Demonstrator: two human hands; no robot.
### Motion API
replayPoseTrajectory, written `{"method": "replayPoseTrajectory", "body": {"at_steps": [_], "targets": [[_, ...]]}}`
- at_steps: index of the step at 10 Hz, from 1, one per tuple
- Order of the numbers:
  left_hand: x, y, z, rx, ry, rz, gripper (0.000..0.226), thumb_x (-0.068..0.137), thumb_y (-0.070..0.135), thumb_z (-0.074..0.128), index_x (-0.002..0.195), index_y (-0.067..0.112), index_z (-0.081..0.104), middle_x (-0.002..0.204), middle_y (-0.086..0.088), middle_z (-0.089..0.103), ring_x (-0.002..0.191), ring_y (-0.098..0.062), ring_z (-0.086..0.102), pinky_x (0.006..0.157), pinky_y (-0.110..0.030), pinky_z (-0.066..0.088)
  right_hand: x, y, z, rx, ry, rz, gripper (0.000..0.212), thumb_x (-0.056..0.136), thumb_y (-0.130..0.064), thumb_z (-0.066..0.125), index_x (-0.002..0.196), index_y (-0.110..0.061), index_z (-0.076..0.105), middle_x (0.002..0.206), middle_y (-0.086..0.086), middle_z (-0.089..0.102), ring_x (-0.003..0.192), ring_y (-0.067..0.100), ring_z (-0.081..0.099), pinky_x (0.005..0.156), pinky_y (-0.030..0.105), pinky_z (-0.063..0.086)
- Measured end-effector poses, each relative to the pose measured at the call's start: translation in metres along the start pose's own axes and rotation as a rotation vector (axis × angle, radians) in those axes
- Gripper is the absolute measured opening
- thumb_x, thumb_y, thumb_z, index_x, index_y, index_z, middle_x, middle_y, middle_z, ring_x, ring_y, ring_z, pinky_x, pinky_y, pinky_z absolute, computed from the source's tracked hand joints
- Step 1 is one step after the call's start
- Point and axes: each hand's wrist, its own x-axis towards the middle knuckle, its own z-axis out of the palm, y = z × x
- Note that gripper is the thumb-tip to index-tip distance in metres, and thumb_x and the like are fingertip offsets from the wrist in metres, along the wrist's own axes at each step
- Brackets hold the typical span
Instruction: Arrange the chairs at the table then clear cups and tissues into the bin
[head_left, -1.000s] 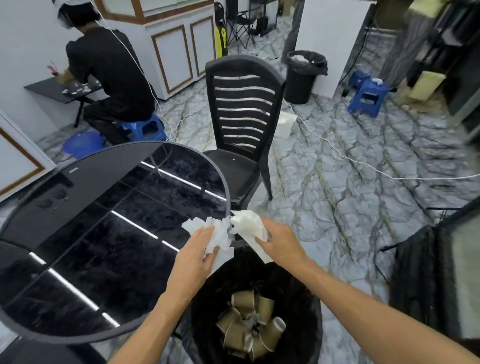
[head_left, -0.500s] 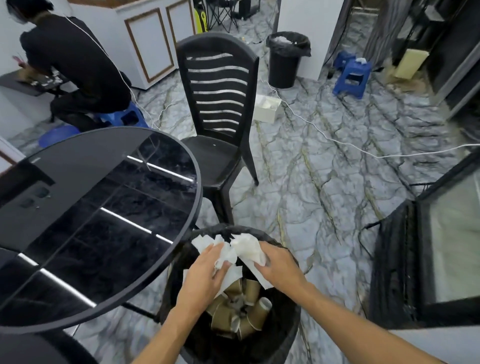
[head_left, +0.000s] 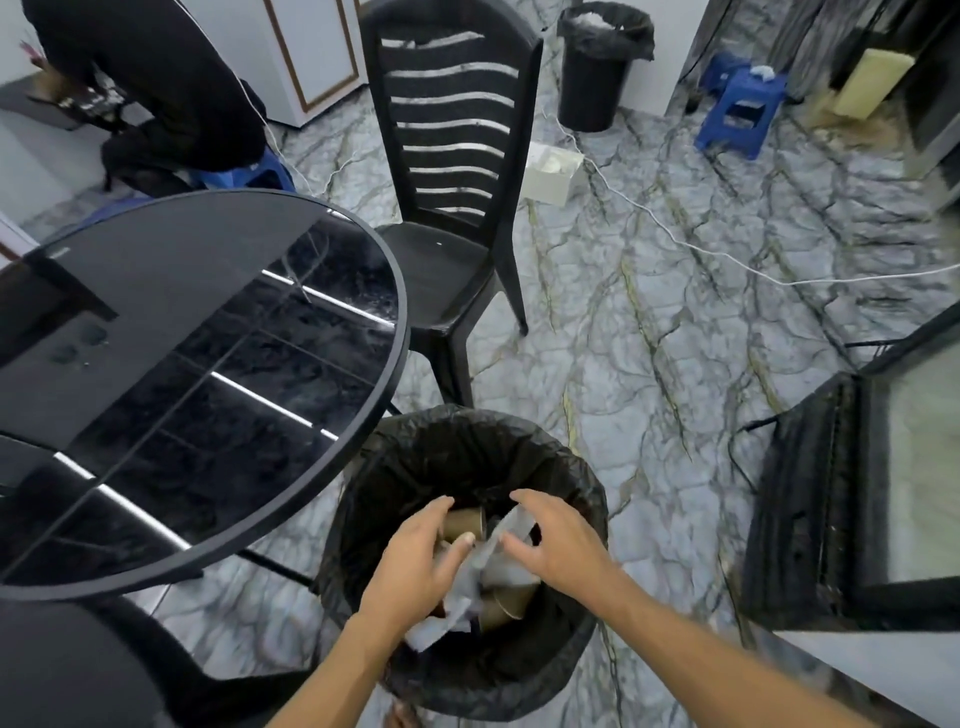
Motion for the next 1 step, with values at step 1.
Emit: {"method": "replayPoseTrajectory", "body": {"at_steps": [1], "targets": [[0.0049,-0.0066,-0.006,0.003,0.086,-0.025,0.077,0.091,0.067,0.039,0.15,0.017,0.04,0.154,0.0,0.045,0.143,-0.013,0.039,0.113,-0.021,0.029,0.0065,-0.0043,-0.0025,0.002,0.013,-0.017,0.062,0.093,-0.048,0.058,0.145,-0.018,0.044,0.147,-0.002,0.048,0.137,0.012,0.04,0.11,0.024,0.031]]}}
